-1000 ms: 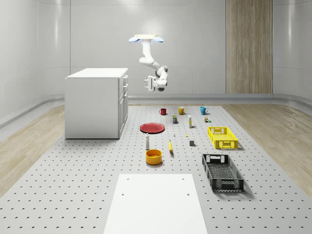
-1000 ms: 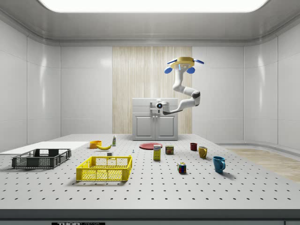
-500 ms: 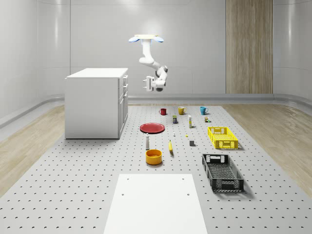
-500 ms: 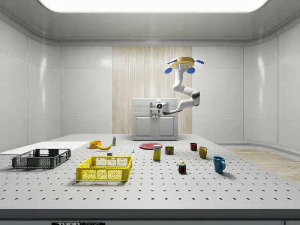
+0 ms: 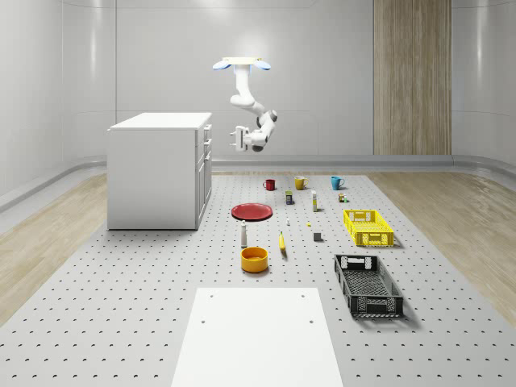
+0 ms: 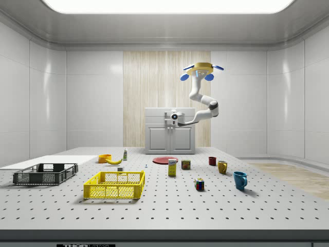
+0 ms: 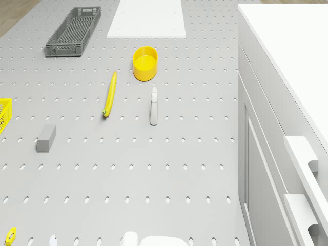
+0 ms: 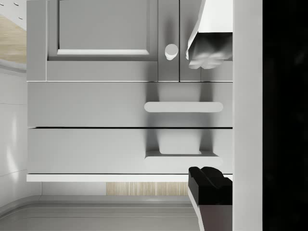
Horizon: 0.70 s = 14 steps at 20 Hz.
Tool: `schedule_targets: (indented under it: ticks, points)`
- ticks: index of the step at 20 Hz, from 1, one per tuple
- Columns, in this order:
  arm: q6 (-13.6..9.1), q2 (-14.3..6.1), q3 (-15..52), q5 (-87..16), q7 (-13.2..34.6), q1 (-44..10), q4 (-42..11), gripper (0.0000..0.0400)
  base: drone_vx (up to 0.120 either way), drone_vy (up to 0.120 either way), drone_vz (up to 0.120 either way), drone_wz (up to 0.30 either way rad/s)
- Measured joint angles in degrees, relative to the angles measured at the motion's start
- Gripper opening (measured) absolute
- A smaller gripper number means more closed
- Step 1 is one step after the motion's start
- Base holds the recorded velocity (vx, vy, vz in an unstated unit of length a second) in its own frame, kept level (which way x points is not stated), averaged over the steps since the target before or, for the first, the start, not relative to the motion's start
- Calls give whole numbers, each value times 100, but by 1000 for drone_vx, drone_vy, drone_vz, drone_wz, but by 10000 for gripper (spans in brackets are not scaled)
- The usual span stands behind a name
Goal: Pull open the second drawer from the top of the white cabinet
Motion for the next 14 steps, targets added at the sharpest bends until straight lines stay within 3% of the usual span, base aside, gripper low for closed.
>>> schedule_targets:
  ticks: [14]
  points:
    - [763, 327, 678, 821, -336, 316, -247, 300, 0, 0, 0, 0]
